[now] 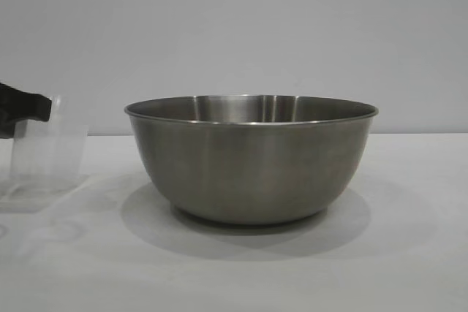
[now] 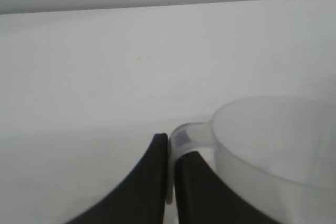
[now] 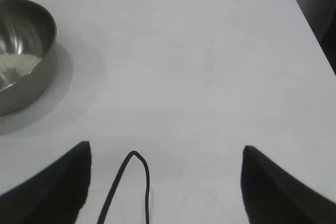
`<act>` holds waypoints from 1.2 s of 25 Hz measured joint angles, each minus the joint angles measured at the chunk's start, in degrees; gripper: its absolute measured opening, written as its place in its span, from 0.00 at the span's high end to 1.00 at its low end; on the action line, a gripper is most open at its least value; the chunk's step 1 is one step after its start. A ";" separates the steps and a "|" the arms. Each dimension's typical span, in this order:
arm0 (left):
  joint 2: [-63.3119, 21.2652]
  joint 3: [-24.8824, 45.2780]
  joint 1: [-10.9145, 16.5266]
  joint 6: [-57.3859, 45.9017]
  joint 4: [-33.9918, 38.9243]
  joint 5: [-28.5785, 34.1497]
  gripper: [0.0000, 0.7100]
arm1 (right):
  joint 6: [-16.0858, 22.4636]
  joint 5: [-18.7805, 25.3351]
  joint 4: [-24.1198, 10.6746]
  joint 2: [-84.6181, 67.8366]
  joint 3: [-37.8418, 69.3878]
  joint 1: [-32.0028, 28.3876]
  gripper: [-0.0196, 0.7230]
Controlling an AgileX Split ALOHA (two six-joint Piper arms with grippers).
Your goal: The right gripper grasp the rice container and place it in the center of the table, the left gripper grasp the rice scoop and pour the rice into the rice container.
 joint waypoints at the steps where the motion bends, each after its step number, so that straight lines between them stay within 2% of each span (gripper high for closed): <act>1: 0.14 0.00 0.00 0.00 0.00 0.00 0.76 | 0.00 0.00 0.00 0.00 0.00 0.00 0.30; 4: 0.25 0.61 0.00 -0.09 0.00 0.00 0.56 | 0.00 0.00 0.00 0.00 0.00 0.00 0.30; 6: 0.25 1.85 0.00 -0.13 -0.10 0.00 0.47 | 0.00 0.00 0.00 0.00 0.00 0.00 0.30; 9: -0.35 4.62 0.00 -0.26 0.01 0.00 0.49 | 0.00 0.00 0.00 0.00 0.00 0.00 0.30; 10: -1.10 5.66 0.00 -0.36 0.01 0.00 0.44 | 0.00 0.00 0.00 0.00 0.00 0.00 0.30; 12: -3.11 8.25 0.00 -1.26 0.10 0.00 0.46 | 0.00 0.00 0.00 0.00 0.00 0.00 0.30; 22: -19.45 19.62 0.00 -4.03 8.67 0.00 0.46 | 0.00 0.00 0.00 0.00 0.00 0.00 0.30; 26: -24.86 20.40 0.00 -5.19 10.03 1.49 0.46 | 0.00 0.00 0.00 0.00 0.00 0.00 0.30; 30: -27.23 20.56 0.00 -12.33 12.43 3.18 0.46 | 0.00 0.00 0.00 0.00 0.00 0.00 0.30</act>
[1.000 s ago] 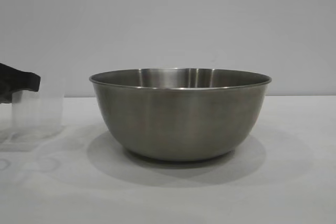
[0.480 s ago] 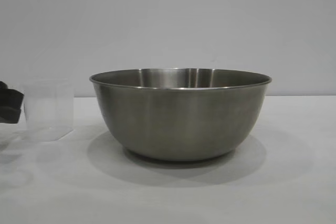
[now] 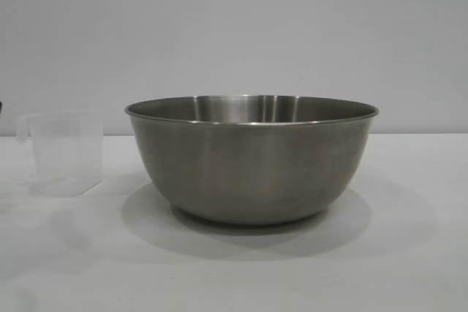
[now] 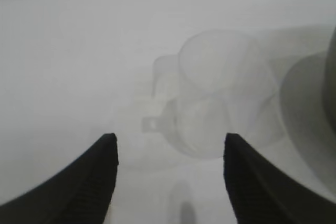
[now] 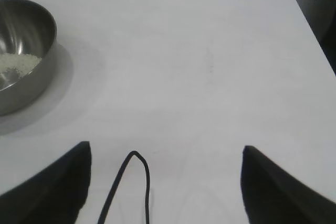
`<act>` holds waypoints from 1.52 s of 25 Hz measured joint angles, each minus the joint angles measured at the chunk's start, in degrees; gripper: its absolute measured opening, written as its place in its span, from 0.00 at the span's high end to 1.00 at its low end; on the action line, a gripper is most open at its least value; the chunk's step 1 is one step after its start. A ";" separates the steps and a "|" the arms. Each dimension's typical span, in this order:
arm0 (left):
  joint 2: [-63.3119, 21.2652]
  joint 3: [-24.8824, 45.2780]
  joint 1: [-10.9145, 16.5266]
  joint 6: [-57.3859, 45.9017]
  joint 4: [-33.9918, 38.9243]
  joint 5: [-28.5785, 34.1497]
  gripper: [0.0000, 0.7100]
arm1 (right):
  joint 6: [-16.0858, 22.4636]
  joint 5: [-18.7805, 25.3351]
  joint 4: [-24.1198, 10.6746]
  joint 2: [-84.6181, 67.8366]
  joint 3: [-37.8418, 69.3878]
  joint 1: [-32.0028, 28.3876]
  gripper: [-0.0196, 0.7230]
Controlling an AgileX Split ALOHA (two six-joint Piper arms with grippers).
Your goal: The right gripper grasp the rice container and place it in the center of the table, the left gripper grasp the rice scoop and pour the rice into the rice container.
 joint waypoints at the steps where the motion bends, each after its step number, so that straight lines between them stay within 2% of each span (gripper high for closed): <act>1: -0.08 0.00 0.00 -1.94 0.10 0.00 0.46 | 0.00 0.00 0.00 0.00 0.00 0.00 0.30; 10: -0.08 0.00 0.00 -3.54 4.56 1.02 0.46 | 0.00 0.00 0.00 0.00 0.00 0.00 0.30; 15: -0.08 -0.69 0.00 3.18 4.66 6.86 0.46 | 0.00 0.00 0.00 0.00 0.00 0.00 0.30; 22: -1.99 -1.17 0.00 4.85 4.03 12.38 0.46 | 0.00 0.00 0.00 0.00 0.00 0.00 0.30; 29: -10.45 -8.92 0.00 5.05 4.14 34.99 0.46 | 0.00 0.00 0.00 0.00 0.00 0.00 0.30; 34: -18.74 -17.61 0.00 5.18 4.97 56.76 0.46 | 0.00 0.00 0.00 0.00 0.00 0.00 0.30; 38: -25.56 -25.06 0.00 5.18 8.87 73.20 0.46 | 0.00 0.00 0.00 0.00 0.00 0.00 0.30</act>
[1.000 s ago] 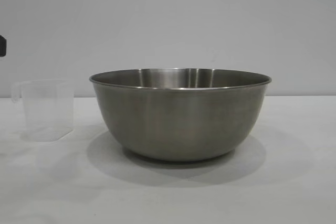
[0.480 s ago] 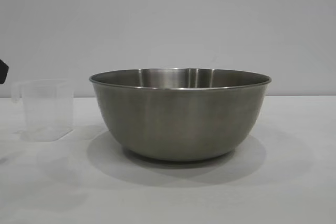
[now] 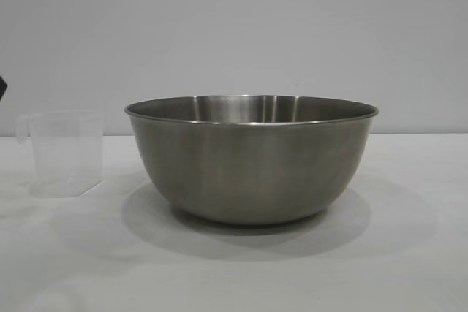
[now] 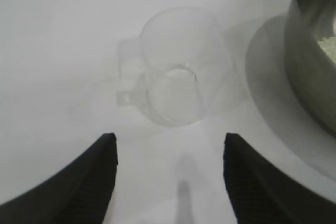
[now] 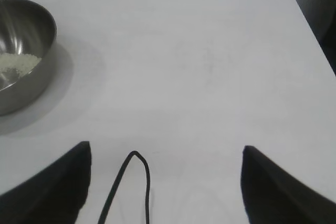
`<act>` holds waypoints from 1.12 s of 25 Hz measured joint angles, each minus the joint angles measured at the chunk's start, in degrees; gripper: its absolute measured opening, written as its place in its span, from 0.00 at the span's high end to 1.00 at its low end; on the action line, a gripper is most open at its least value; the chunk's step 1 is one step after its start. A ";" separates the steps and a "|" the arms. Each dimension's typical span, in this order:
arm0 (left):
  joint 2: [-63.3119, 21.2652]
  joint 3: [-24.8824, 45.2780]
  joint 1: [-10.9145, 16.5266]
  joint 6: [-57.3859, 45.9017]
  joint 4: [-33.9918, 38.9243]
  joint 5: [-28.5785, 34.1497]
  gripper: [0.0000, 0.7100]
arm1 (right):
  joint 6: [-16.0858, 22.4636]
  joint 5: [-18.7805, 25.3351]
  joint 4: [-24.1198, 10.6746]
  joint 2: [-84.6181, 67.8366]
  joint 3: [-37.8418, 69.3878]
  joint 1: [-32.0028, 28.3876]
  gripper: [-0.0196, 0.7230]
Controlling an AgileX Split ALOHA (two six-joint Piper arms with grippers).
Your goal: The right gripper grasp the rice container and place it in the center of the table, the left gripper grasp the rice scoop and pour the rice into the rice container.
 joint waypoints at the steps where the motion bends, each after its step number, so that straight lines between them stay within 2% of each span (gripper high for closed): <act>1: -1.71 -1.35 0.00 0.00 0.41 3.43 0.46 | 0.00 0.00 0.00 0.00 0.00 0.00 0.30; 8: -14.31 -5.37 0.00 4.50 0.42 19.31 0.46 | 0.00 0.00 0.00 0.00 0.00 0.00 0.30; 20: -42.74 -5.47 0.00 10.42 -10.16 48.42 0.46 | 0.00 0.00 0.00 0.00 0.00 0.00 0.30; 24: -50.63 -5.47 0.00 10.47 -12.70 55.76 0.46 | 0.00 0.00 0.00 0.00 0.00 0.00 0.30; 28: -57.42 -5.69 0.00 10.47 -13.83 59.59 0.46 | 0.00 0.00 0.00 0.00 0.00 0.00 0.30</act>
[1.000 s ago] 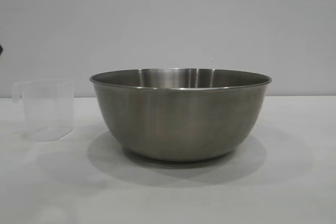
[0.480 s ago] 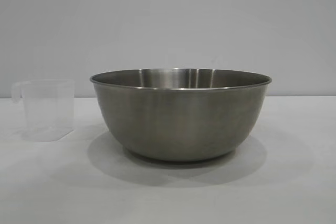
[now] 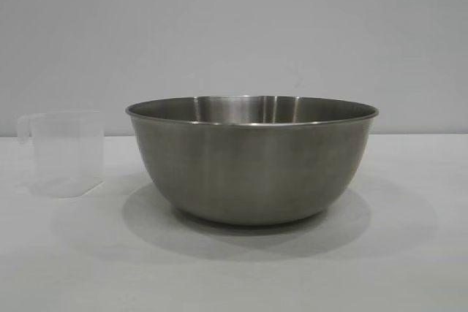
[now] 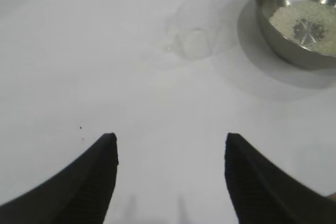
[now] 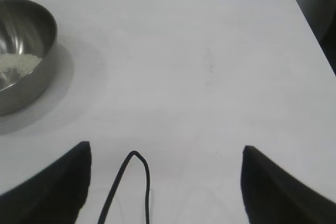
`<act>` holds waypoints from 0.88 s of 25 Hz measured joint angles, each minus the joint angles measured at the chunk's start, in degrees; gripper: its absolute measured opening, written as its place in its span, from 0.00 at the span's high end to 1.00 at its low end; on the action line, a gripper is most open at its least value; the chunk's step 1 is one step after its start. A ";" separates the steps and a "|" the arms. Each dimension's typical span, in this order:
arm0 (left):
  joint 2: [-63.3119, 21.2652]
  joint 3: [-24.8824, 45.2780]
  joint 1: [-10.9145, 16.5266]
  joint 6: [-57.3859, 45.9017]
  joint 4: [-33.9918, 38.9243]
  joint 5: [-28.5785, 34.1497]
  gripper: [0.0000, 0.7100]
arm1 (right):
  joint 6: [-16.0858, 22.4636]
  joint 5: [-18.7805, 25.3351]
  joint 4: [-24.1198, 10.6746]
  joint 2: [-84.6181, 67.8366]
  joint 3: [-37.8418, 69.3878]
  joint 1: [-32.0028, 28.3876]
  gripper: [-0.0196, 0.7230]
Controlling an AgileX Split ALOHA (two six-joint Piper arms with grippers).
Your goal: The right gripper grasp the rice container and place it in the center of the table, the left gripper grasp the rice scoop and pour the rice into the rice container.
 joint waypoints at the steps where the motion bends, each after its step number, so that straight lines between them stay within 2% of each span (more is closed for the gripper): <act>1: -1.62 0.00 0.00 0.09 -0.02 0.89 0.46 | 0.00 0.00 0.00 0.00 0.00 0.00 0.30; 7: -8.21 -0.12 0.00 0.09 0.18 2.47 0.46 | 0.00 0.00 0.00 0.00 0.00 0.00 0.30; 16: -8.26 6.08 0.00 0.13 1.64 2.38 0.46 | 0.00 0.00 0.00 0.00 0.00 0.00 0.30; 22: -8.26 7.64 0.00 0.48 1.86 -3.11 0.46 | 0.00 0.00 0.00 0.00 0.00 0.00 0.30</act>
